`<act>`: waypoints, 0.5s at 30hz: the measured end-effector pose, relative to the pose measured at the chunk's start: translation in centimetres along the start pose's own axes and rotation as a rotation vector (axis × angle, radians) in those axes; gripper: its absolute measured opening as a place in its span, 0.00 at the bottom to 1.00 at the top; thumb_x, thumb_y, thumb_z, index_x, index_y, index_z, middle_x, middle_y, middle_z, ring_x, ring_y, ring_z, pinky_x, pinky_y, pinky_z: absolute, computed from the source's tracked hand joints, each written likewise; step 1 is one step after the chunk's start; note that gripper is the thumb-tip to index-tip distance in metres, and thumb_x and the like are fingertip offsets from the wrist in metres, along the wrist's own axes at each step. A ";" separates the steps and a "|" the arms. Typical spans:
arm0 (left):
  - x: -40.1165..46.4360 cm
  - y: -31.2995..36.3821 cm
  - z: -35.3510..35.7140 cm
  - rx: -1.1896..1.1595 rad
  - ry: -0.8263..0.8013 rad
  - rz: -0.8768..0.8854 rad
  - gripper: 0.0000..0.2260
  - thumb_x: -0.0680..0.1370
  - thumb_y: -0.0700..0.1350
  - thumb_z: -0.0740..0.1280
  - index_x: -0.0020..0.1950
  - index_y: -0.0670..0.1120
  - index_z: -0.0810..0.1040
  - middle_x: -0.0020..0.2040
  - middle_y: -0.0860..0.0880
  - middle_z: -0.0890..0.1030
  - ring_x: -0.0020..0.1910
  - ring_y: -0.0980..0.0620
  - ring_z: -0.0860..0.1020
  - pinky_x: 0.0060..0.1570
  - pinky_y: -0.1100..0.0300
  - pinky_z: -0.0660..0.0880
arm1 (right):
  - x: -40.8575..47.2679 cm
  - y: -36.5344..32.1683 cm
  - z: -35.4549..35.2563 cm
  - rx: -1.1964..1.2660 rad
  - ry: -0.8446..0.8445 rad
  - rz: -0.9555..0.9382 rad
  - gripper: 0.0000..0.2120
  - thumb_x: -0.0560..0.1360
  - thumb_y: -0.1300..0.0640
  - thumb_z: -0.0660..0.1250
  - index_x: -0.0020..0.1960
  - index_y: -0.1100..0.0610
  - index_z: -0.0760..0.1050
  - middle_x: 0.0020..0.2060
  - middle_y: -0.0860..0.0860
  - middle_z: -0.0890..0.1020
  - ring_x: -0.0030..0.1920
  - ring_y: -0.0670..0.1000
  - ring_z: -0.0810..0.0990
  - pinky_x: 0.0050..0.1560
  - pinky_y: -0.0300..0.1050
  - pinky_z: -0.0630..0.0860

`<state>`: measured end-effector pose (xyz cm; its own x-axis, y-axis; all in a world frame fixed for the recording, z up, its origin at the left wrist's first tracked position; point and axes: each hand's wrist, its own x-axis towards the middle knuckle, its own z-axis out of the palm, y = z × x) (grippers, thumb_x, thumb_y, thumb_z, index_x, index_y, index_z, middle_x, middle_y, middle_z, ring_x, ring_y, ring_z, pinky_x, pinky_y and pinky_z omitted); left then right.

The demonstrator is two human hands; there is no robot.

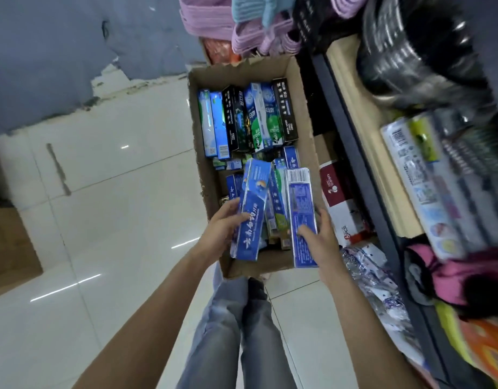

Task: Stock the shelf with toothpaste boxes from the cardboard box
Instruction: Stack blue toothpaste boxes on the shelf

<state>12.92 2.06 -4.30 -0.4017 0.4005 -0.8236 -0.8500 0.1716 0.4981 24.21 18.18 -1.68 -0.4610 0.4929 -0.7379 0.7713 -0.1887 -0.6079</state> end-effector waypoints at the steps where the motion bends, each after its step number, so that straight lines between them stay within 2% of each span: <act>1: -1.5 1.2 0.4 -0.014 -0.015 0.015 0.13 0.78 0.37 0.62 0.62 0.46 0.72 0.53 0.47 0.81 0.44 0.50 0.81 0.44 0.56 0.77 | -1.7 -1.1 -0.6 0.021 0.000 -0.021 0.22 0.70 0.49 0.69 0.57 0.29 0.64 0.62 0.48 0.75 0.60 0.53 0.76 0.62 0.61 0.71; 3: -4.3 3.6 1.5 -0.030 -0.040 0.032 0.12 0.79 0.39 0.59 0.61 0.47 0.71 0.50 0.47 0.80 0.41 0.52 0.81 0.44 0.57 0.76 | -4.7 -3.5 -1.6 0.016 0.013 -0.100 0.25 0.74 0.53 0.69 0.67 0.44 0.64 0.64 0.48 0.75 0.60 0.50 0.75 0.64 0.54 0.71; 5: -7.0 5.7 3.1 -0.035 -0.039 0.038 0.12 0.79 0.40 0.57 0.61 0.47 0.70 0.48 0.47 0.80 0.40 0.51 0.80 0.42 0.56 0.76 | -7.7 -6.0 -2.4 -0.044 0.042 -0.225 0.28 0.74 0.56 0.69 0.71 0.52 0.62 0.61 0.46 0.76 0.57 0.46 0.76 0.60 0.46 0.72; 8: -11.1 8.3 6.6 -0.055 -0.016 0.041 0.11 0.79 0.46 0.58 0.60 0.46 0.70 0.45 0.46 0.81 0.36 0.52 0.82 0.37 0.57 0.78 | -11.6 -9.4 -2.7 -0.049 0.070 -0.380 0.29 0.73 0.58 0.71 0.69 0.49 0.62 0.59 0.46 0.75 0.56 0.43 0.77 0.56 0.40 0.74; 11: -14.0 10.4 9.2 -0.053 -0.009 0.146 0.10 0.78 0.46 0.60 0.58 0.45 0.70 0.48 0.45 0.82 0.41 0.51 0.82 0.42 0.54 0.79 | -14.4 -12.1 -2.6 0.132 -0.010 -0.413 0.28 0.73 0.57 0.71 0.64 0.40 0.61 0.60 0.43 0.75 0.58 0.41 0.77 0.56 0.42 0.75; 13: -15.3 12.2 10.1 -0.028 -0.037 0.221 0.07 0.79 0.44 0.60 0.57 0.46 0.68 0.49 0.46 0.81 0.42 0.51 0.82 0.43 0.54 0.79 | -15.9 -13.9 -2.8 0.215 -0.044 -0.436 0.25 0.75 0.56 0.68 0.65 0.41 0.61 0.56 0.37 0.76 0.56 0.39 0.77 0.56 0.46 0.76; 15: -16.5 14.0 10.5 0.015 -0.058 0.244 0.08 0.79 0.45 0.60 0.58 0.46 0.68 0.49 0.46 0.81 0.41 0.51 0.82 0.43 0.54 0.79 | -17.0 -15.4 -3.4 0.314 -0.088 -0.436 0.20 0.79 0.59 0.61 0.67 0.43 0.61 0.56 0.41 0.77 0.53 0.41 0.79 0.54 0.43 0.76</act>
<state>11.29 7.34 19.12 -0.5739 0.4822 -0.6620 -0.7251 0.0767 0.6844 21.66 15.62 21.20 -0.7542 0.5115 -0.4117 0.3386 -0.2343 -0.9113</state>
